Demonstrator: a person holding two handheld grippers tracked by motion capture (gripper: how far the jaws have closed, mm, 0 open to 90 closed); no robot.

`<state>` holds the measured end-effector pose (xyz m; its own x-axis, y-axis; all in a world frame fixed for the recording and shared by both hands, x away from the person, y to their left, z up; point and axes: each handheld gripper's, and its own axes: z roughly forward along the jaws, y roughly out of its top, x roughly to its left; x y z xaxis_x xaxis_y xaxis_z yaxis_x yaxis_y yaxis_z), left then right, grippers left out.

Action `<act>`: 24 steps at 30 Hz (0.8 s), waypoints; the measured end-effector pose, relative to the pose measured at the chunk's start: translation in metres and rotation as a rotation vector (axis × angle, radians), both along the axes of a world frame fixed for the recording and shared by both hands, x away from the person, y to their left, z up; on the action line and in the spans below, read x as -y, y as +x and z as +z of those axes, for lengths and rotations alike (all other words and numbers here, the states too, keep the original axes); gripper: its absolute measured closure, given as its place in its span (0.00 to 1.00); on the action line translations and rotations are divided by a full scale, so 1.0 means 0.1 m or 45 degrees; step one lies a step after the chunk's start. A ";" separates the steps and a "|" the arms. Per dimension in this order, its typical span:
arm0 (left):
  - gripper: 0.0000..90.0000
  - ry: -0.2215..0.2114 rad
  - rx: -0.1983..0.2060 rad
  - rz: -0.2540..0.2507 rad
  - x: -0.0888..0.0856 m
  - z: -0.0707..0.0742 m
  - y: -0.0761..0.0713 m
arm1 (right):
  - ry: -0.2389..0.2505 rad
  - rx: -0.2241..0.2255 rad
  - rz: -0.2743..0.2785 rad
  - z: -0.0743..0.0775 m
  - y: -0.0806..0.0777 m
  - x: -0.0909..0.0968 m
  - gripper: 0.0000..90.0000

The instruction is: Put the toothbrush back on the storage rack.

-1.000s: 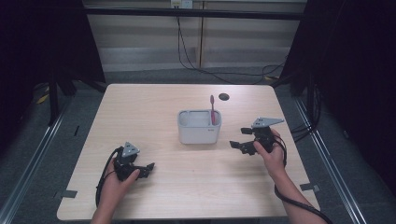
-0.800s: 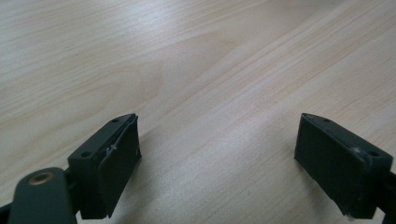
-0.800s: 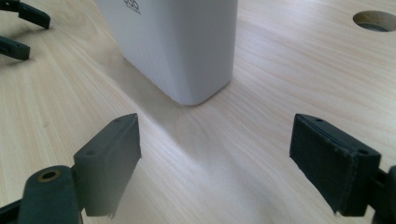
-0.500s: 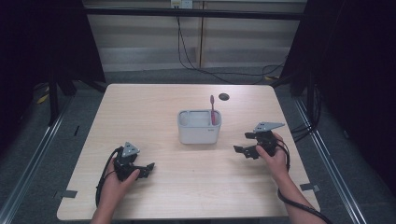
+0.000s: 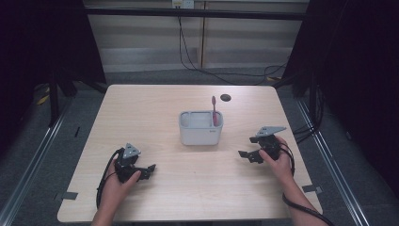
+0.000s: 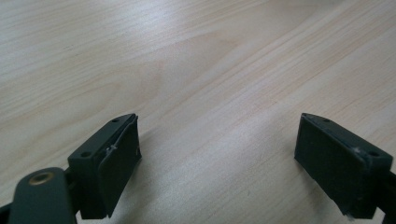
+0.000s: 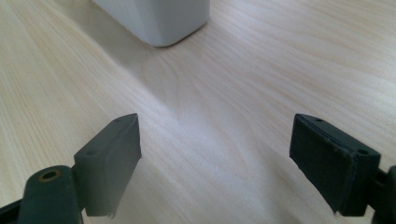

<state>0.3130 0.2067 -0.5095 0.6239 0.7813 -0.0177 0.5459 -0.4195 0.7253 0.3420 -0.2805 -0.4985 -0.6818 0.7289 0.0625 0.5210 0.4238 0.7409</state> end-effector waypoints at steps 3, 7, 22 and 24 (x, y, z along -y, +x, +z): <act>0.15 0.003 0.000 -0.003 0.00 0.00 0.00 | -0.014 -0.006 0.005 -0.02 0.00 0.01 0.18; 0.15 0.000 0.000 0.000 0.00 0.00 0.00 | -0.036 -0.015 0.005 -0.04 -0.01 0.01 0.18; 0.15 0.001 0.000 -0.001 0.00 0.00 0.00 | -0.098 -0.017 -0.008 -0.11 -0.03 0.07 0.17; 0.15 0.005 -0.001 -0.004 0.00 0.00 0.00 | -0.088 -0.009 -0.012 -0.12 -0.03 0.07 0.17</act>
<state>0.3130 0.2070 -0.5093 0.6263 0.7794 -0.0150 0.5451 -0.4241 0.7231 0.3389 -0.2876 -0.5105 -0.6748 0.7378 0.0164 0.5301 0.4692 0.7062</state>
